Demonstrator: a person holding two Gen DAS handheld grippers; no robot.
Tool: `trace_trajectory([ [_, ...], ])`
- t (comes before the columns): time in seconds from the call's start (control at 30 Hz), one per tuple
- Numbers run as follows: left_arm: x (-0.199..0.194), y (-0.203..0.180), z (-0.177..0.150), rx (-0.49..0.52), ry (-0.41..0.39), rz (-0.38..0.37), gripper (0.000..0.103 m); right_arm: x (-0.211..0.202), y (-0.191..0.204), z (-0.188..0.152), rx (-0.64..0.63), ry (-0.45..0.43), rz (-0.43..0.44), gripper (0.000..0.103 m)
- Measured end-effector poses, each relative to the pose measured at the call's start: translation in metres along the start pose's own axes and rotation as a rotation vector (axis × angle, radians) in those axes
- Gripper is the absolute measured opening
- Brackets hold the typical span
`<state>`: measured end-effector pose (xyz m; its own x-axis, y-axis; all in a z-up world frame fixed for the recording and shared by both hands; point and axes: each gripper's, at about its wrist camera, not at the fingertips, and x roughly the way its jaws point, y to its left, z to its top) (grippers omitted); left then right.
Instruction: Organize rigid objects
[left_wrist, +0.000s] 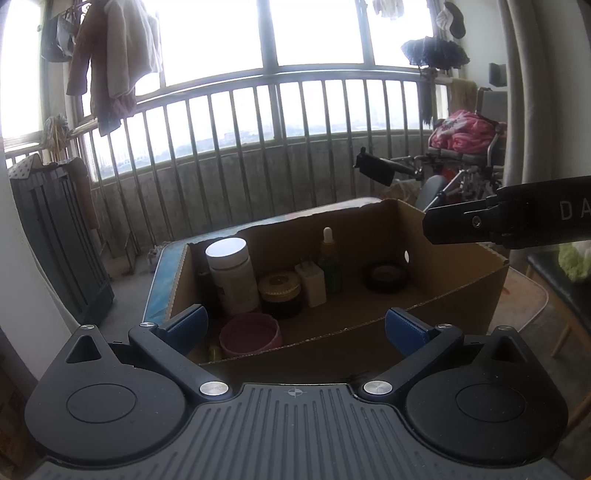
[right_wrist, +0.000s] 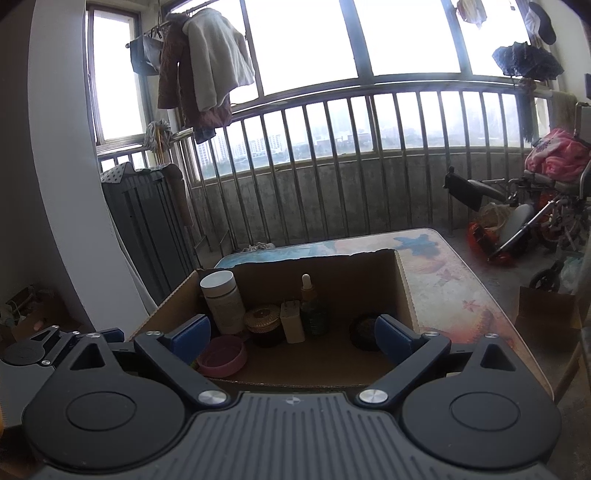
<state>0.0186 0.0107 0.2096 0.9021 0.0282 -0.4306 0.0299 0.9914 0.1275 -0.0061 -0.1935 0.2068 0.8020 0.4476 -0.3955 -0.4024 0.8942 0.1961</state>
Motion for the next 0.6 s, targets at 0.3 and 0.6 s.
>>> trace_trajectory([
  [0.3,0.0,0.0003,-0.0009,0.002,0.002,-0.002,0.103,0.0006,0.0013,-0.0013,-0.003,0.004,0.003,0.101],
  [0.6,-0.0005,0.0023,-0.0007,-0.006,0.002,0.004,0.103,0.0014,0.0006,-0.0013,-0.004,0.01,0.006,0.103],
])
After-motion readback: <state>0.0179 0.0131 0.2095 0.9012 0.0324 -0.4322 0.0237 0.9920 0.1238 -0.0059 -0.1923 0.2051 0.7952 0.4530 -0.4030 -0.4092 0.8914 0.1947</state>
